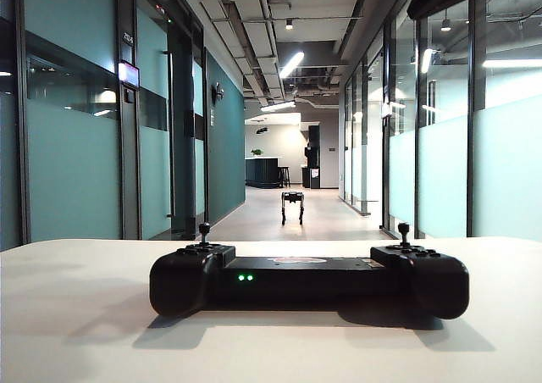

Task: Push the left joystick on the remote control sitting on the white table forward to make the robot dog walk in a straight line until it approaches the door.

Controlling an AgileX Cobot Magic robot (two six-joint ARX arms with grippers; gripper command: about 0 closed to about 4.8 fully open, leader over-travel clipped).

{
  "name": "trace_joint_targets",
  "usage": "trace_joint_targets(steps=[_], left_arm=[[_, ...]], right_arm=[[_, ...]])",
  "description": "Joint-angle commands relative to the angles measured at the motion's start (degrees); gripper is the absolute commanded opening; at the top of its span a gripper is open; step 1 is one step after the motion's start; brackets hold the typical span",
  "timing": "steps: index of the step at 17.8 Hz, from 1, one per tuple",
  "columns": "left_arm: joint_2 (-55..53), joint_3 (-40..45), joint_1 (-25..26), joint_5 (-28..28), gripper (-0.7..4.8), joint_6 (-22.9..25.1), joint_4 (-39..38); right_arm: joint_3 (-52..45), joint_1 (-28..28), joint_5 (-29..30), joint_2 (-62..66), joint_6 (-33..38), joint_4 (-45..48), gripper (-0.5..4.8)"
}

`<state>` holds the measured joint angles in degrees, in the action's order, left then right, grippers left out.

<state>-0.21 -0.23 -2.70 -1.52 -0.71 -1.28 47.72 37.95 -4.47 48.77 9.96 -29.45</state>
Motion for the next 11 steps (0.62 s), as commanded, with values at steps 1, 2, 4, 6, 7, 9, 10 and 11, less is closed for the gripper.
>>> trace_joint_targets(steps=[1,2,4,6,7,9,10,11], left_arm=[[0.0,-0.2,0.0,0.2,-0.05,0.2,0.3],[0.0,-0.2,0.0,0.2,-0.05,0.2,0.3],[0.0,-0.2,0.0,0.2,-0.05,0.2,0.3],[0.0,-0.2,0.0,0.2,-0.05,0.2,0.3],[0.0,-0.2,0.0,0.2,-0.05,0.3,0.2],[0.0,-0.2,0.0,0.2,-0.05,0.2,0.2],[0.0,-0.2,0.0,0.2,-0.05,0.2,0.2],[0.0,-0.2,0.0,0.2,-0.05,0.2,0.2]], right_arm=[[0.0,0.2,-0.7,0.7,-0.1,1.1,-0.01],[-0.6,0.2,-0.8,1.0,-0.2,1.8,-0.01],[-3.9,-0.6,-2.0,0.7,-0.2,8.7,-0.01],[-8.1,-2.2,-3.3,0.0,-0.2,17.1,-0.01],[-9.8,-3.0,-3.4,-0.6,-0.1,19.4,-0.01],[-13.1,-4.6,-3.4,-2.7,-0.1,20.8,-0.01],[-14.6,-5.6,-3.4,-4.1,-0.1,20.9,-0.01],[-16.5,-7.1,-3.4,-6.0,-0.1,21.2,-0.01]])
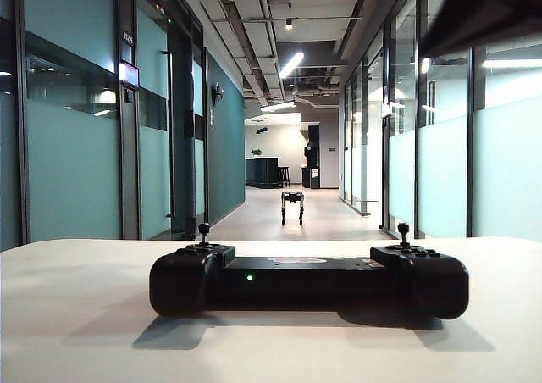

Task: Push the left joystick on the remote control sitting on the white table forward to make the robot dog walk in a straight line until it approaches the door.

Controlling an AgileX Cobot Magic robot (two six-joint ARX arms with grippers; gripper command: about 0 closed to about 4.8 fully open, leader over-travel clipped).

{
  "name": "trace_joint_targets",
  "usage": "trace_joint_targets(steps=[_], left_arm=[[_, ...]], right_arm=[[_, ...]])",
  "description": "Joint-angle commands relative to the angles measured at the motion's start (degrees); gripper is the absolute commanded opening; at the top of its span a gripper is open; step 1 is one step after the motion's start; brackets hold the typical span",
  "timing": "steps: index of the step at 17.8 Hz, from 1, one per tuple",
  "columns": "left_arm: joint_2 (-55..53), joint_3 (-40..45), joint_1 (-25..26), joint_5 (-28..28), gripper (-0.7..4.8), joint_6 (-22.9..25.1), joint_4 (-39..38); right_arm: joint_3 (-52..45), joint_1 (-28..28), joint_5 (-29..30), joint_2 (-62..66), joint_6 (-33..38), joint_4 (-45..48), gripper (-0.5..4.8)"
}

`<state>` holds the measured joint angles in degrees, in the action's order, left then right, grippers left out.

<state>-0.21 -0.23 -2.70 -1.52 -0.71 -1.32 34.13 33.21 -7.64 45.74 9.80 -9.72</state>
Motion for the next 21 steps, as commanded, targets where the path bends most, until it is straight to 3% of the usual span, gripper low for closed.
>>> trace_joint_targets(steps=[1,13,21], left_arm=[[0.0,-0.2,0.0,0.2,-0.05,0.2,0.3],[0.0,-0.2,0.0,0.2,-0.05,0.2,0.1],[0.0,-0.2,0.0,0.2,-0.05,0.2,0.1]], right_arm=[[-4.5,-3.7,-0.2,-4.9,0.0,1.5,-0.01],[-20.4,-26.0,-0.2,-32.2,0.0,1.5,-0.01],[-31.5,-29.2,-0.2,-41.0,0.0,6.4,-0.01]])
